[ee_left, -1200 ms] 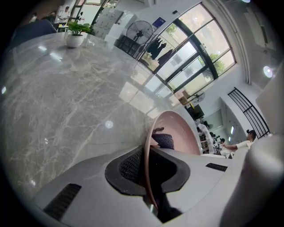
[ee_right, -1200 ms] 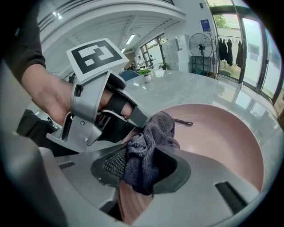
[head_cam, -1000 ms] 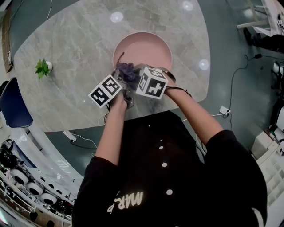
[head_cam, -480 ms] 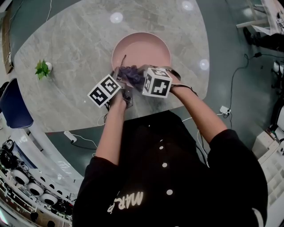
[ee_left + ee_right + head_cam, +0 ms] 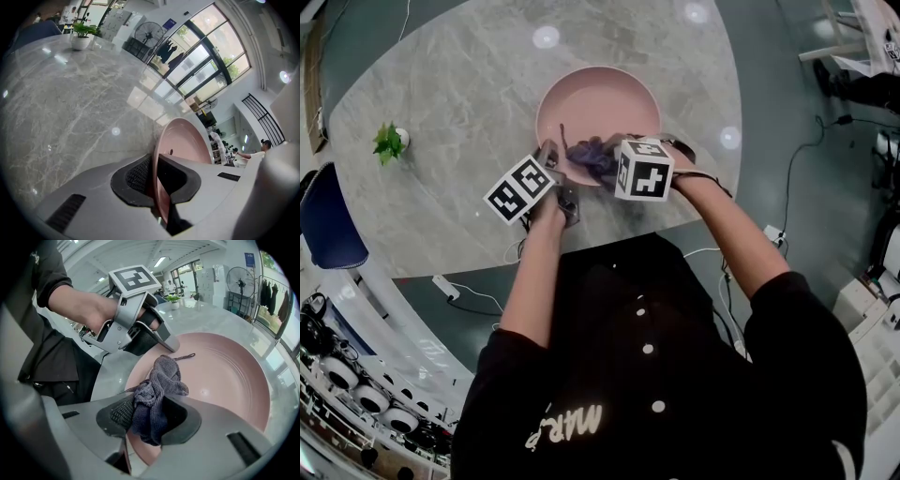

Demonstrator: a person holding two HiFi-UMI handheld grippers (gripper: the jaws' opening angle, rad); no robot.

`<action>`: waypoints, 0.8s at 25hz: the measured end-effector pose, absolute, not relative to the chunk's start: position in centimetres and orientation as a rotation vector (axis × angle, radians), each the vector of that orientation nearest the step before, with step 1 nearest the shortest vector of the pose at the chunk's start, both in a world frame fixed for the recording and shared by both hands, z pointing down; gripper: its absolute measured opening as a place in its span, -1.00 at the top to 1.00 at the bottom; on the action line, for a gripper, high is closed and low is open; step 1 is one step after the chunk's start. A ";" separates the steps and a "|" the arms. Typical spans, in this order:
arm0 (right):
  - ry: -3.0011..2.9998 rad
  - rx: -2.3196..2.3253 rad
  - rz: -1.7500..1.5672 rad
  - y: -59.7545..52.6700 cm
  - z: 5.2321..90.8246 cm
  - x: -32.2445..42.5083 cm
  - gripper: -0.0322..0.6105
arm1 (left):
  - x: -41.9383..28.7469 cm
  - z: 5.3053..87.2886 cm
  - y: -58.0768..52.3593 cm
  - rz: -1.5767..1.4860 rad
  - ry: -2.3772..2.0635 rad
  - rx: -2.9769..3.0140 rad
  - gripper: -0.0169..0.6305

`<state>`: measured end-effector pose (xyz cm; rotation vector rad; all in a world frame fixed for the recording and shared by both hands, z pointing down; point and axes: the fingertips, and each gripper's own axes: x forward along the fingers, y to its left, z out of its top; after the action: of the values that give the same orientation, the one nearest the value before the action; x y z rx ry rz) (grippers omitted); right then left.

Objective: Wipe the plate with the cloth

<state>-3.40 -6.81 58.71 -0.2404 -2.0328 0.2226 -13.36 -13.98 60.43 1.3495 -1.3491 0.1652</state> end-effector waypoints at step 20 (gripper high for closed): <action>-1.870 -0.259 0.109 -8.9 59.0 0.8 0.47 | -13.3 60.3 -14.1 0.170 -1.344 1.359 0.83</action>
<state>0.77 -8.93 59.04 -0.2587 -1.8699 0.1088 -13.35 -14.05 60.29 1.3588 -1.3442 0.1704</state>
